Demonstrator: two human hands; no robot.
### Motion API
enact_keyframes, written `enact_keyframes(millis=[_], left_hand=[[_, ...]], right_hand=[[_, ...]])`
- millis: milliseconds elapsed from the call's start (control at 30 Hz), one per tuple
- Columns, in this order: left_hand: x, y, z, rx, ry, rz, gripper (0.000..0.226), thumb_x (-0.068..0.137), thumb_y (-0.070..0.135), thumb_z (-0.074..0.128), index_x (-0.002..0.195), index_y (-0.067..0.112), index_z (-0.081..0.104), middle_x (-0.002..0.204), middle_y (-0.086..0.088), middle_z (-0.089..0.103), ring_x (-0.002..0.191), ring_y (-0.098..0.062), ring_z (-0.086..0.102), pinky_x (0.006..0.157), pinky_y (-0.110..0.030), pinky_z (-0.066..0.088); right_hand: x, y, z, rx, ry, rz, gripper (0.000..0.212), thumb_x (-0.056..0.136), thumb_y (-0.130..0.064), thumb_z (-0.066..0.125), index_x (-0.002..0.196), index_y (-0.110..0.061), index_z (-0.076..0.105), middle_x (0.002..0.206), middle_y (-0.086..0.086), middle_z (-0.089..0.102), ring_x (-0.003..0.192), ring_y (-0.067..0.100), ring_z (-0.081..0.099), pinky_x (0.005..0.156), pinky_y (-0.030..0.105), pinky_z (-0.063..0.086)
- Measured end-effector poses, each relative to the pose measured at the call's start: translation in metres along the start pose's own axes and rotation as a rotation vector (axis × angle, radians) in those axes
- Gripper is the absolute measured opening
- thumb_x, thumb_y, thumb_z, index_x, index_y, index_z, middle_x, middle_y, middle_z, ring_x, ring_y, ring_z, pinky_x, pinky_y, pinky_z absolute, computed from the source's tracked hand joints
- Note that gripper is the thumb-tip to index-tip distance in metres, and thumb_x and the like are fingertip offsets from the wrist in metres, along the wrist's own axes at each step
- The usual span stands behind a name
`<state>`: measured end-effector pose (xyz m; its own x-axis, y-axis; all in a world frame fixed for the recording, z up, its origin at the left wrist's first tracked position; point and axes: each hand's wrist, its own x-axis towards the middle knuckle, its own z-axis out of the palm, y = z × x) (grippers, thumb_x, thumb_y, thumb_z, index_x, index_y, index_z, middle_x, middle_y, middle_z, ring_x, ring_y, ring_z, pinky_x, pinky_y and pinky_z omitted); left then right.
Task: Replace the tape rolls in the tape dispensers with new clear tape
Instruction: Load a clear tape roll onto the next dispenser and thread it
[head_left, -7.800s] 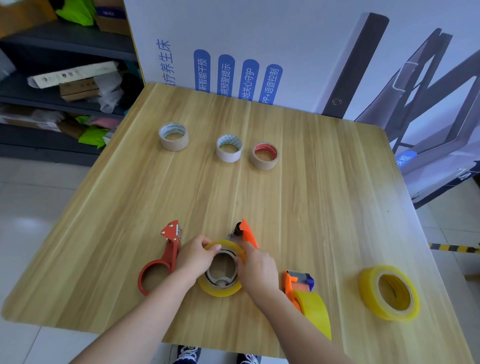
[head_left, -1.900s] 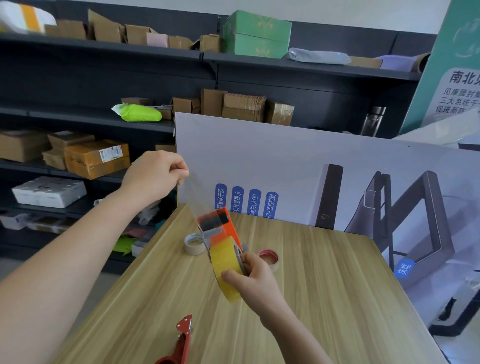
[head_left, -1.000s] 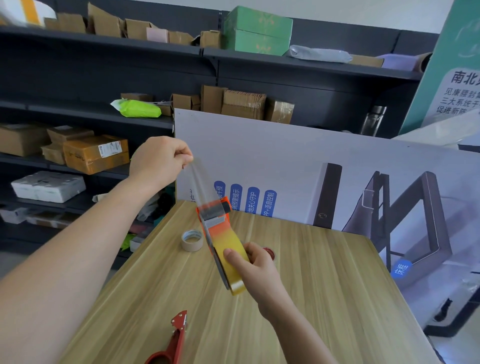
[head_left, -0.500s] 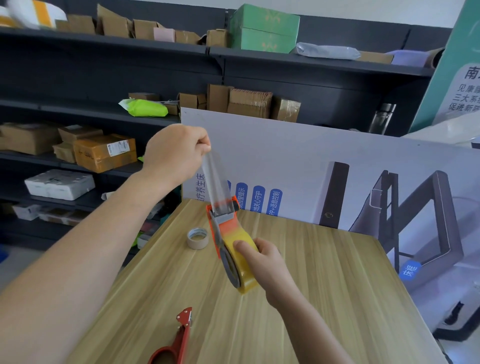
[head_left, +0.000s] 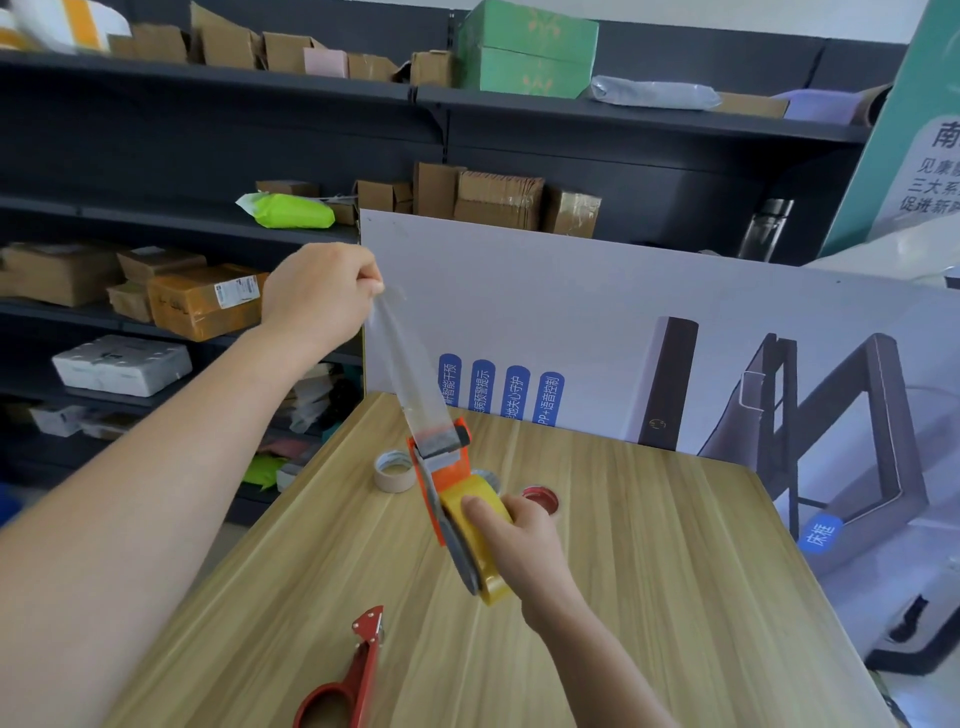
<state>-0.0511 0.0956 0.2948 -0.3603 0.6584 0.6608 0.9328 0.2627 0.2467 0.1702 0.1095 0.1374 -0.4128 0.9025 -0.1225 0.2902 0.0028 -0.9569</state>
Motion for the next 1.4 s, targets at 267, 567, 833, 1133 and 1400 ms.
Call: enact_keyframes(millis=[267, 567, 833, 1133, 1400], left_hand=[[-0.003, -0.015, 0.009, -0.096, -0.062, -0.103, 0.014, 0.092, 0.021, 0.058, 0.088, 0.016, 0.071, 0.086, 0.000, 0.066, 0.083, -0.020, 0.059, 0.069, -0.037, 0.048], [-0.007, -0.037, 0.033, -0.096, -0.238, -0.259, 0.018, 0.088, 0.023, 0.061, 0.070, 0.026, 0.062, 0.083, 0.002, 0.069, 0.080, -0.020, 0.062, 0.065, -0.034, 0.048], [-0.028, -0.044, 0.054, -0.070, -0.378, -0.320, 0.014, 0.076, 0.013, 0.069, 0.077, 0.020, 0.057, 0.086, 0.001, 0.062, 0.078, -0.021, 0.060, 0.063, -0.036, 0.049], [-0.061, -0.048, 0.078, -0.272, -0.589, -0.414, 0.007, 0.081, 0.009, 0.069, 0.080, 0.013, 0.063, 0.076, -0.006, 0.069, 0.065, -0.020, 0.067, 0.070, -0.041, 0.059], [-0.103, -0.038, 0.094, -0.813, -0.746, -0.699, 0.016, 0.085, -0.005, 0.059, 0.093, 0.002, 0.070, 0.080, -0.008, 0.064, 0.069, -0.018, 0.054, 0.068, -0.034, 0.052]], right_hand=[[-0.009, 0.008, -0.001, 0.114, -0.013, 0.023, 0.027, 0.064, -0.037, 0.054, 0.075, -0.012, 0.053, 0.070, 0.003, 0.045, 0.063, 0.013, 0.042, 0.054, 0.022, 0.035], [-0.011, 0.009, -0.008, 0.211, -0.052, -0.006, 0.041, 0.060, -0.042, 0.058, 0.073, -0.003, 0.057, 0.070, 0.003, 0.051, 0.070, 0.016, 0.048, 0.064, 0.031, 0.037], [-0.008, 0.009, -0.016, 0.333, -0.047, 0.092, 0.029, 0.055, -0.039, 0.062, 0.068, -0.015, 0.054, 0.071, 0.005, 0.053, 0.075, 0.023, 0.048, 0.072, 0.037, 0.037], [0.003, 0.006, -0.022, 0.551, -0.074, 0.219, 0.029, 0.073, -0.033, 0.063, 0.095, -0.014, 0.063, 0.077, 0.009, 0.068, 0.076, 0.029, 0.063, 0.073, 0.038, 0.051], [0.012, -0.005, -0.022, 0.703, -0.036, 0.303, 0.030, 0.078, -0.032, 0.062, 0.098, -0.010, 0.060, 0.073, 0.009, 0.062, 0.067, 0.025, 0.059, 0.069, 0.039, 0.052]])
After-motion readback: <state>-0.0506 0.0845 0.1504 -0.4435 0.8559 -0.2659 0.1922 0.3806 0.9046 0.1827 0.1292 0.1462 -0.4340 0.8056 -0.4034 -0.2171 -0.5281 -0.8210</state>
